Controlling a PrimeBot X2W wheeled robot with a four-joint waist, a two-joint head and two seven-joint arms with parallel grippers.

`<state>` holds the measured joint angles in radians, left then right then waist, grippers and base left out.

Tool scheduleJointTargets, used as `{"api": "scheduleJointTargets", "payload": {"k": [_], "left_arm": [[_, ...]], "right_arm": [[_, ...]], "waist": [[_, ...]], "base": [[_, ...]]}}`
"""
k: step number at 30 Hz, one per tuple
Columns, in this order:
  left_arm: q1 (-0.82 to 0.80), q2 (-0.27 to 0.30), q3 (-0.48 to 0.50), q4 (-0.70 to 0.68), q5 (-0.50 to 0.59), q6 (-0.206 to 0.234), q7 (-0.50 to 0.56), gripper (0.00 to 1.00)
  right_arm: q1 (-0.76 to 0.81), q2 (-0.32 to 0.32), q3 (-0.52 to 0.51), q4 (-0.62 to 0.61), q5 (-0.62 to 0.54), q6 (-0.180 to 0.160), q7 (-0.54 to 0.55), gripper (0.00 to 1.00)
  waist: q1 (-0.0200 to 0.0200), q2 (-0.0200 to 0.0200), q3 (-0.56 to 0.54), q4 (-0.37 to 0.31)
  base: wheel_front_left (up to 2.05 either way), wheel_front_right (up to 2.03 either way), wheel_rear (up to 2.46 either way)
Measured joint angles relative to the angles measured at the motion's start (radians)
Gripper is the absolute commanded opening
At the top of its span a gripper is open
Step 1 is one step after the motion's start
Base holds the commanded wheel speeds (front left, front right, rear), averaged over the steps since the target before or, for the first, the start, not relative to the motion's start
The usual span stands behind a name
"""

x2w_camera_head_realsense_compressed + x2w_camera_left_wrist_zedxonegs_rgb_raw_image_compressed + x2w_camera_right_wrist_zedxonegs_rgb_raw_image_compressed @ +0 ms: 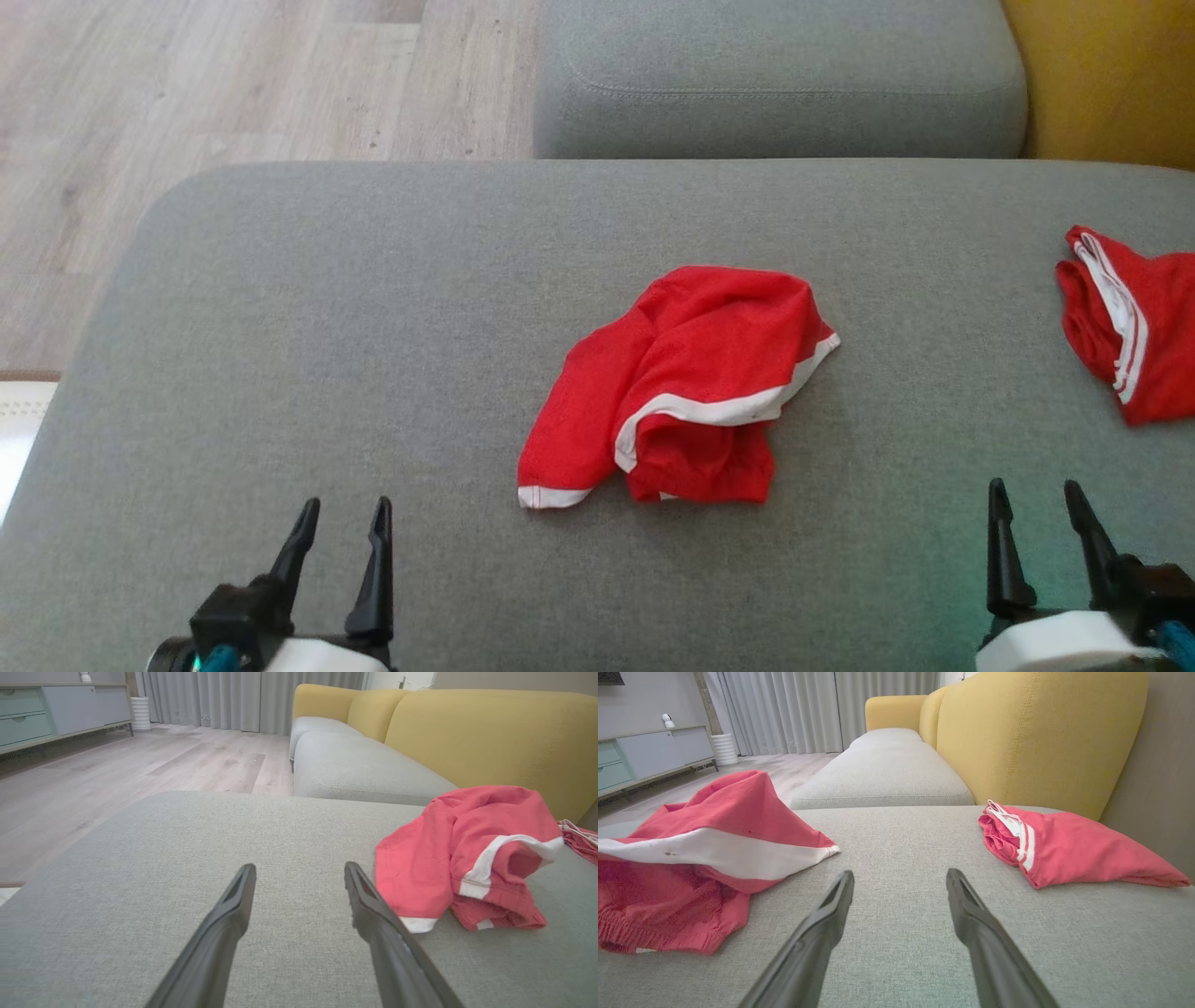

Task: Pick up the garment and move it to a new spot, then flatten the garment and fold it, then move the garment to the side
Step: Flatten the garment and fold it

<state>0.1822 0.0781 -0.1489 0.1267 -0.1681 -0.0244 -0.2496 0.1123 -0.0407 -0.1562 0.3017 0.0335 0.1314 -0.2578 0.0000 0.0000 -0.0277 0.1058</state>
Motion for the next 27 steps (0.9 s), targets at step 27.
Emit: {"api": "scheduleJointTargets", "payload": {"k": [27], "left_arm": [[-0.005,-0.02,-0.039,0.005,-0.022,-0.029,0.0,1.0]], "right_arm": [[0.0,0.0,0.023,-0.002,0.0,0.0,0.0,1.0]], "waist": [[0.0,0.0,0.015,-0.004]], "base": [[0.0,0.0,0.0]]}}
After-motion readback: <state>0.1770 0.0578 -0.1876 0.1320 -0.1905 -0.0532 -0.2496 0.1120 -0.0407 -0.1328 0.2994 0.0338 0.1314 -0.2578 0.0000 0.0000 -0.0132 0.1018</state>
